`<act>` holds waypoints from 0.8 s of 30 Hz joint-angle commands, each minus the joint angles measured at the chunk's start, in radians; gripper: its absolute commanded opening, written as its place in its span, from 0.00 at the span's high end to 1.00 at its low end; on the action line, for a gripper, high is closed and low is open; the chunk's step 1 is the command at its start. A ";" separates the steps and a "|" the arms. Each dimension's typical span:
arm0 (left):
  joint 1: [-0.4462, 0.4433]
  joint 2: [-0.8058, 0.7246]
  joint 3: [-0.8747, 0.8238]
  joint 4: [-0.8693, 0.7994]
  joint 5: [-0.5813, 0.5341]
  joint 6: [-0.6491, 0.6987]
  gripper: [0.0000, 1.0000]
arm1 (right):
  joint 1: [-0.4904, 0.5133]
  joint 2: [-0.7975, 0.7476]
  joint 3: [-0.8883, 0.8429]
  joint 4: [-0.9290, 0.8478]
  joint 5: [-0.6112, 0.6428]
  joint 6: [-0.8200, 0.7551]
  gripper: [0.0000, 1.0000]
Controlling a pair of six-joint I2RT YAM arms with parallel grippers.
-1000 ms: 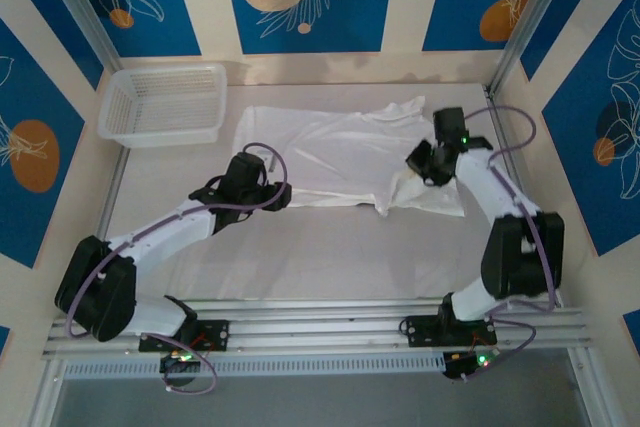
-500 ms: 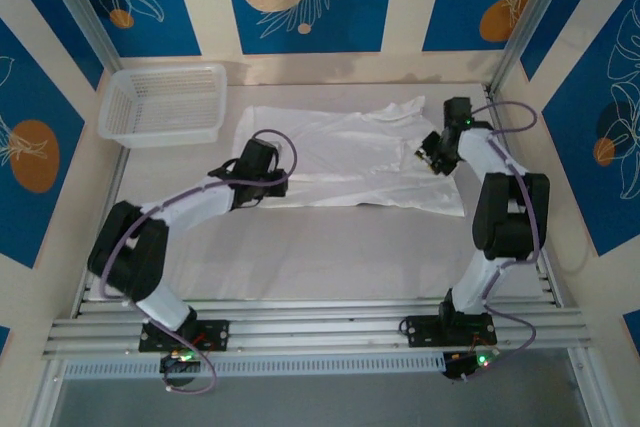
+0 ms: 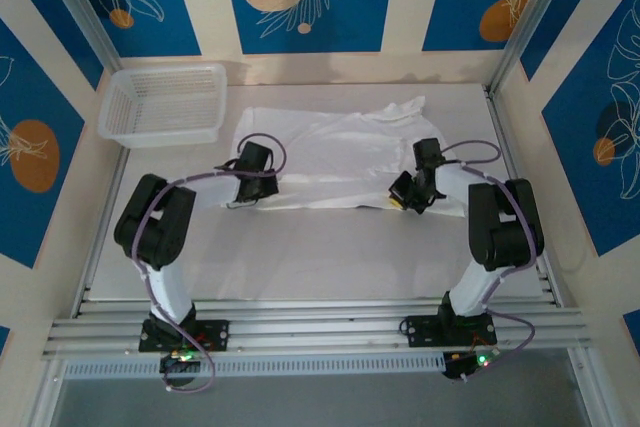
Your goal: Fold the inside-out t-shirt
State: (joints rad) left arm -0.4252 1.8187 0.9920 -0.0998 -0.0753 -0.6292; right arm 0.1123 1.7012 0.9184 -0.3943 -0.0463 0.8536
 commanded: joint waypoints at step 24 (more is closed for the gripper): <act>-0.185 -0.674 -0.469 -0.352 -0.266 -0.225 1.00 | -0.028 -0.473 -0.170 -0.194 0.053 -0.017 1.00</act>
State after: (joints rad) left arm -0.6102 1.1126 0.4664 -0.3885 -0.2371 -0.8402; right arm 0.0837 1.1244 0.6662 -0.6674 -0.0822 0.8345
